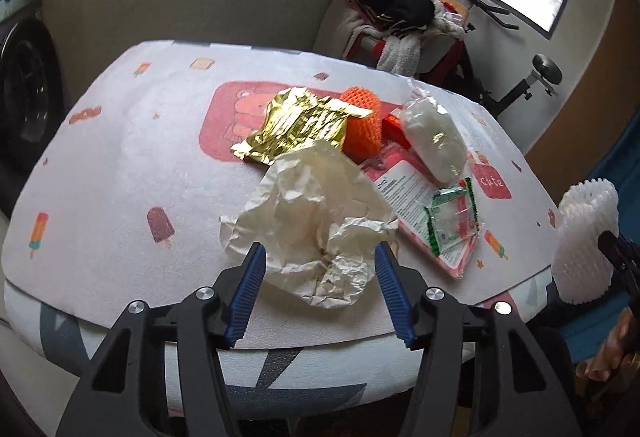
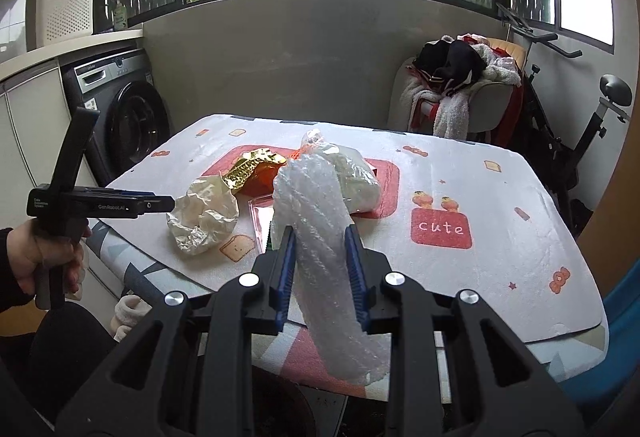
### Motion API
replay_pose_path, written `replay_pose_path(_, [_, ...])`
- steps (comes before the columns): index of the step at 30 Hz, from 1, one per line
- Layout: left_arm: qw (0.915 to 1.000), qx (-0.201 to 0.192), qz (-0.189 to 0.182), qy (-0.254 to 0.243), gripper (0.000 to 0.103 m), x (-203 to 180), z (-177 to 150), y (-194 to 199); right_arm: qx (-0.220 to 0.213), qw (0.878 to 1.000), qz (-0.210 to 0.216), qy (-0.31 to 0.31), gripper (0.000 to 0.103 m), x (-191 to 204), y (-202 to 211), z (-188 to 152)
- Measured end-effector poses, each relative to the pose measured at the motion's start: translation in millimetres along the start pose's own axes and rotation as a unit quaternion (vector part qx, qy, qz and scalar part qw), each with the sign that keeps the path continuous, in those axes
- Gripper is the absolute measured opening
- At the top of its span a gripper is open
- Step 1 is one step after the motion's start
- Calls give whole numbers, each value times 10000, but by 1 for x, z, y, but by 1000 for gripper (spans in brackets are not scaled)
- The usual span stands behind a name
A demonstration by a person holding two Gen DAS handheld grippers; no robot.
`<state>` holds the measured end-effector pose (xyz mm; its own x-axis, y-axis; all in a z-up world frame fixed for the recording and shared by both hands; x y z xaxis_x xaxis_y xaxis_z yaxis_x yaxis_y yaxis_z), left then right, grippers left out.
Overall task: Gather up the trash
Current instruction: 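Grasp the crumpled white paper with the left tool while the right tool holds the foam sleeve, then carry paper and foam sleeve down to the dark bin and open both tools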
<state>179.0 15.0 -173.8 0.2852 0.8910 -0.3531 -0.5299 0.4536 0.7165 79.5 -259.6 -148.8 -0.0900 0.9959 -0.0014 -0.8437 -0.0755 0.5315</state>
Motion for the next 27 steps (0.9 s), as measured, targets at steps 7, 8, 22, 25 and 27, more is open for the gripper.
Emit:
replay_pose_path(7, [9960, 187, 69, 868, 64, 39, -10, -34, 192, 9998, 0, -45, 28, -6, -19, -9])
replay_pose_path(8, [9953, 198, 68, 948, 64, 41, -11, -37, 216, 9998, 0, -54, 28, -6, -21, -10])
replay_pose_path(22, [9998, 188, 25, 26, 21, 19, -3, -35, 266, 9996, -22, -74, 28, -11, -25, -12])
replay_pose_path(25, [9994, 144, 28, -326, 20, 7, -5, -18, 199, 9998, -9, -54, 28, -9, -18, -9])
replay_pose_path(27, [9978, 134, 33, -643, 19, -3, -10, -4, 153, 9999, -1, -44, 28, -7, -13, -7])
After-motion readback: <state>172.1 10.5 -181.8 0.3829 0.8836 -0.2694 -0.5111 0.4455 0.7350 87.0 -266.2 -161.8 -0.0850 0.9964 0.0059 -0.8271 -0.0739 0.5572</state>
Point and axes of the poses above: each gripper's, at about its wrist camera, not at the fingertips, and y roughly against the way its jaws point, x to its left, z to its top, the point moved 4 cm from there along -y, roughly the way its jaws point, and after that the axes turned 8 degrees about -z, right-handed, at the moved point
